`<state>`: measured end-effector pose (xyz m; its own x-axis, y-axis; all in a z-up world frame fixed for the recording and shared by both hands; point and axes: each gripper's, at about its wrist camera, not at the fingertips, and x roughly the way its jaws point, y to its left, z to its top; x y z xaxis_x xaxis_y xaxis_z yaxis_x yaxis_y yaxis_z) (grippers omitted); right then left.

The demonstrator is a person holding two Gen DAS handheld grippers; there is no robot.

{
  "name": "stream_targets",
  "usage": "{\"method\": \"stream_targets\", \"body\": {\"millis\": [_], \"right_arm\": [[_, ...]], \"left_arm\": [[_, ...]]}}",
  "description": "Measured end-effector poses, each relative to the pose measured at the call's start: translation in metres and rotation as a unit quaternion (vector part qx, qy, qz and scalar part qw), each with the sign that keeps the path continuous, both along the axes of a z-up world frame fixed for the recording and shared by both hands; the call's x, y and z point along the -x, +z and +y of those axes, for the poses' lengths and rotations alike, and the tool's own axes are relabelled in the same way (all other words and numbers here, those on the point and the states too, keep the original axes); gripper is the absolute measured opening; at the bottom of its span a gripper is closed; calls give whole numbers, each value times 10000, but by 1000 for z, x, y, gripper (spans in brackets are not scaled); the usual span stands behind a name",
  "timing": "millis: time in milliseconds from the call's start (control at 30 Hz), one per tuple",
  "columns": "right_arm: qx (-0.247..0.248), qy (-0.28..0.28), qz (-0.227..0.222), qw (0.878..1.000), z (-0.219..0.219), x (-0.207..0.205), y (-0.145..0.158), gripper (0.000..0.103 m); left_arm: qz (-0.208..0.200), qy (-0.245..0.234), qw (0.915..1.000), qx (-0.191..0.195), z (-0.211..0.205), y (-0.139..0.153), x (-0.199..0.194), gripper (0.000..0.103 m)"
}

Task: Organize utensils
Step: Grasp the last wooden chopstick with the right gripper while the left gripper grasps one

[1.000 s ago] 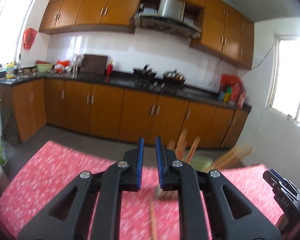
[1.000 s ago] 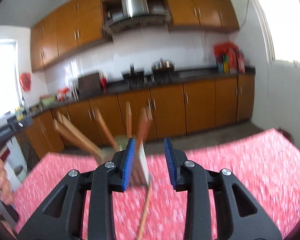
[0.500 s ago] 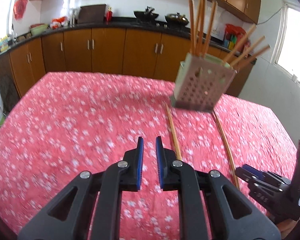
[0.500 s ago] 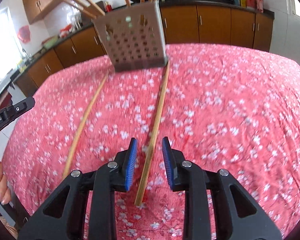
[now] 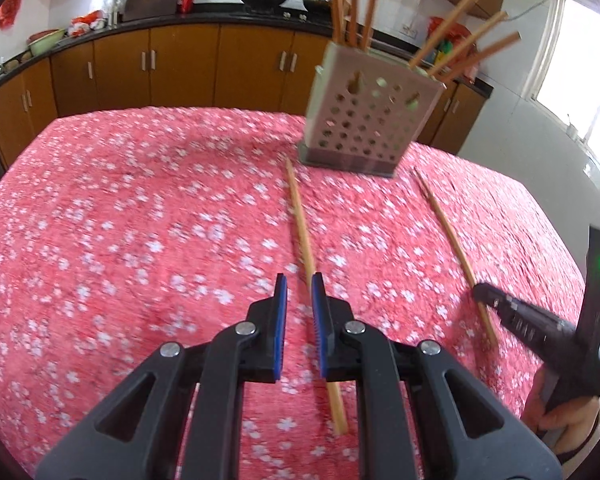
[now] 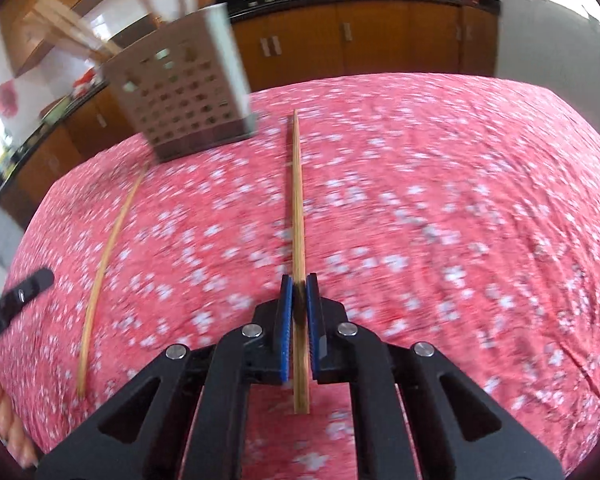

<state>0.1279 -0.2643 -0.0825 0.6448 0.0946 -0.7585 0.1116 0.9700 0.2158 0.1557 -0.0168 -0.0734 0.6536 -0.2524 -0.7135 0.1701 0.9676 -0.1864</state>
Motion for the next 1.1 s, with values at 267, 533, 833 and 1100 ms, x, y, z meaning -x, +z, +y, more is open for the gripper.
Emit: {"method": "stream_targets", "body": {"millis": [267,533,833,1100], "right_arm": [[25,-19,-32,10000,-9,2,-1,8],[82,184,-38,9998,-2,2,-1,8],[345,341,-112,9988,9,-17,1,8],[590,163,-63,9981,0,-46,-3,8]], "left_arm": [[329,-185,9989,-278,-24,-25,-5,13],[305,73,9979,-559,-17,-30,-13,8],[332,769,9936,-761,36,-28,-52,8],[215,884,9926,-809,55,-30,-74,10]]}}
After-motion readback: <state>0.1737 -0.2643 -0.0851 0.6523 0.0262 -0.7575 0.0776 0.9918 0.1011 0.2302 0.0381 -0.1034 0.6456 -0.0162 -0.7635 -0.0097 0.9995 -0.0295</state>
